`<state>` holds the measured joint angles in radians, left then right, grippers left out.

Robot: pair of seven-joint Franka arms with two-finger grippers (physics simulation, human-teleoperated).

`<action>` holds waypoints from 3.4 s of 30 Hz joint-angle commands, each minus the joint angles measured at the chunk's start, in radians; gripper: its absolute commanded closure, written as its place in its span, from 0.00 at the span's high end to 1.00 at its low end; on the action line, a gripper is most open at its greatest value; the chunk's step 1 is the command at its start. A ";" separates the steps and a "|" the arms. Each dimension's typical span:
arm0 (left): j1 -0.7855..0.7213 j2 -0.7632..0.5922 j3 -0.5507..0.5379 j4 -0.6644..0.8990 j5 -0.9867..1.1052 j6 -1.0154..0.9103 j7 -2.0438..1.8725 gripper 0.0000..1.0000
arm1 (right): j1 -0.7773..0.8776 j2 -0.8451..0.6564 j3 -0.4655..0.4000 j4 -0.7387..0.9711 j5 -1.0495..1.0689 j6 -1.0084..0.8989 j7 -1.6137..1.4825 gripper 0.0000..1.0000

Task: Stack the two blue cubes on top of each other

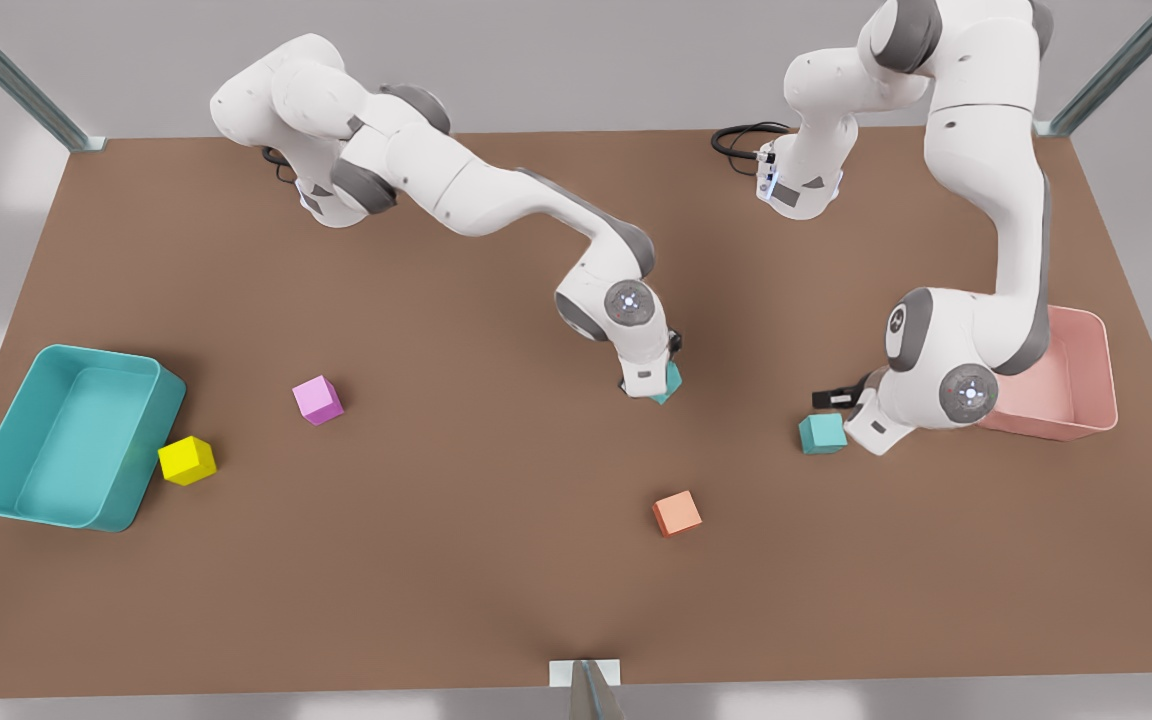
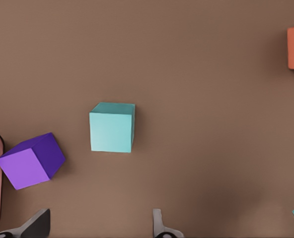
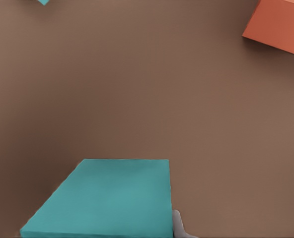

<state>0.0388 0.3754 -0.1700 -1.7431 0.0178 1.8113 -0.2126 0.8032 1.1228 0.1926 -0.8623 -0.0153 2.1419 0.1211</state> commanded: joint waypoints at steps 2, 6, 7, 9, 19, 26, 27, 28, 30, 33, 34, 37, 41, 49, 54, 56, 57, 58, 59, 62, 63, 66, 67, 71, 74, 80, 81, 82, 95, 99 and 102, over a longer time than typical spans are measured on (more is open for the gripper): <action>0.001 0.034 0.000 -0.013 -0.003 0.226 -0.071 1.00 | -0.038 0.009 -0.025 0.008 -0.021 0.079 0.270 0.42; 0.012 0.117 0.006 -0.013 0.002 0.270 -0.073 1.00 | -0.070 -0.156 -0.036 -0.064 -0.031 -0.198 0.169 0.42; 0.012 0.126 0.009 -0.015 0.005 0.278 -0.073 1.00 | -0.065 -0.161 -0.054 -0.084 -0.032 -0.208 0.170 0.42; 0.015 0.126 0.010 -0.026 0.007 0.284 -0.074 1.00 | -0.052 -0.143 -0.055 -0.098 -0.058 -0.188 0.183 0.42; 0.032 0.163 0.012 -0.044 0.008 0.313 -0.077 1.00 | -0.015 -0.026 -0.053 -0.103 -0.080 0.019 0.233 1.00; 0.032 0.186 0.012 -0.049 0.008 0.327 -0.077 1.00 | -0.070 -0.523 -0.024 -0.124 -0.042 -0.668 -0.029 1.00; 0.033 0.192 0.012 -0.058 0.008 0.335 -0.077 1.00 | -0.096 -0.662 -0.038 -0.123 0.009 -0.830 -0.090 1.00; 0.033 0.191 0.012 -0.082 0.008 0.370 -0.077 1.00 | -0.120 -0.727 -0.041 -0.123 0.006 -0.924 -0.090 1.00; 0.033 0.204 0.012 -0.085 0.008 0.378 -0.077 1.00 | -0.309 -1.027 -0.128 -0.133 -0.002 -1.201 -0.072 1.00; 0.035 0.224 0.012 -0.084 0.008 0.390 -0.077 1.00 | -0.825 -1.123 -0.128 -0.652 -0.027 -0.884 -0.078 1.00; 0.035 0.231 0.012 -0.082 0.008 0.392 -0.077 1.00 | -0.867 -1.163 -0.128 -0.961 -0.051 -0.507 -0.083 1.00; 0.035 0.249 0.012 -0.079 0.008 0.407 -0.077 1.00 | -0.935 -1.153 -0.116 -1.094 -0.052 -0.323 -0.089 1.00; 0.036 0.255 0.012 -0.079 0.008 0.413 -0.077 0.94 | -0.923 -1.172 -0.087 -1.029 -0.038 -0.405 -0.074 1.00; 0.012 0.206 0.007 0.000 0.010 0.263 -0.120 0.72 | -0.688 -0.910 -0.159 -0.785 -0.038 -0.405 0.057 1.00; -0.135 0.146 -0.088 0.126 0.008 0.030 -0.378 0.73 | -0.691 -0.877 -0.159 -0.778 -0.038 -0.390 0.057 1.00; -0.172 0.155 -0.171 0.152 0.010 0.043 -0.513 0.73 | -0.742 -0.910 -0.159 -0.799 -0.040 -0.427 0.055 1.00; -0.214 0.160 -0.171 0.180 0.008 0.045 -0.559 0.73 | -0.757 -0.934 -0.159 -0.807 -0.043 -0.445 0.054 1.00; -0.241 0.160 -0.171 0.182 0.008 0.048 -0.596 0.73 | -0.766 -0.949 -0.159 -0.823 -0.045 -0.447 0.045 1.00; -0.266 0.160 -0.172 0.183 0.005 0.059 -0.630 0.73 | -0.768 -0.962 -0.159 -0.827 -0.045 -0.459 0.054 1.00; -0.385 0.188 -0.172 0.241 0.008 0.089 -0.765 0.73 | -0.788 -1.003 -0.142 -0.877 -0.040 -0.545 0.075 1.00; -0.405 0.201 -0.171 0.255 0.008 0.109 -0.794 0.73 | -0.783 -0.988 -0.142 -0.888 -0.040 -0.554 0.114 1.00; -0.422 0.261 -0.166 0.270 0.030 0.172 -0.794 0.73 | -0.832 -0.982 -0.156 -0.888 -0.040 -0.616 -0.083 1.00; -0.422 0.287 -0.163 0.270 0.043 0.217 -0.792 0.73 | -0.849 -0.977 -0.157 -0.890 -0.040 -0.625 -0.087 1.00; -0.410 0.333 -0.158 0.269 0.094 0.273 -0.772 0.73 | -0.881 -0.991 -0.153 -0.897 -0.040 -0.643 -0.098 1.00; -0.407 0.336 -0.158 0.261 0.109 0.276 -0.778 0.73 | -0.869 -0.989 -0.145 -0.891 -0.035 -0.634 -0.087 1.00; -0.421 0.336 -0.158 0.235 0.108 0.275 -0.801 0.73 | -0.863 -0.959 -0.128 -0.882 -0.032 -0.605 -0.081 1.00; -0.424 0.335 -0.158 0.231 0.108 0.273 -0.803 0.73 | -0.865 -0.957 -0.128 -0.882 -0.032 -0.603 -0.081 1.00; -0.425 0.335 -0.158 0.231 0.108 0.269 -0.803 0.73 | -0.863 -0.959 -0.128 -0.882 -0.032 -0.602 -0.081 1.00; -0.413 0.272 -0.160 0.238 0.123 0.090 -0.801 1.00 | -0.865 -0.954 -0.128 -0.882 -0.032 -0.602 -0.081 1.00; -0.416 0.201 -0.172 0.421 0.114 -0.265 -0.803 1.00 | -0.865 -0.957 -0.128 -0.882 -0.032 -0.603 -0.083 1.00; -0.301 0.203 -0.160 0.620 0.122 -0.342 -0.476 1.00 | -0.865 -0.962 -0.127 -0.864 -0.026 -0.616 -0.084 1.00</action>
<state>-0.2872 0.5803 -0.3327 -1.1660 0.1358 1.6852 -0.9248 -0.0641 0.1631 0.0652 -1.7345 -0.0455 1.5367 0.0540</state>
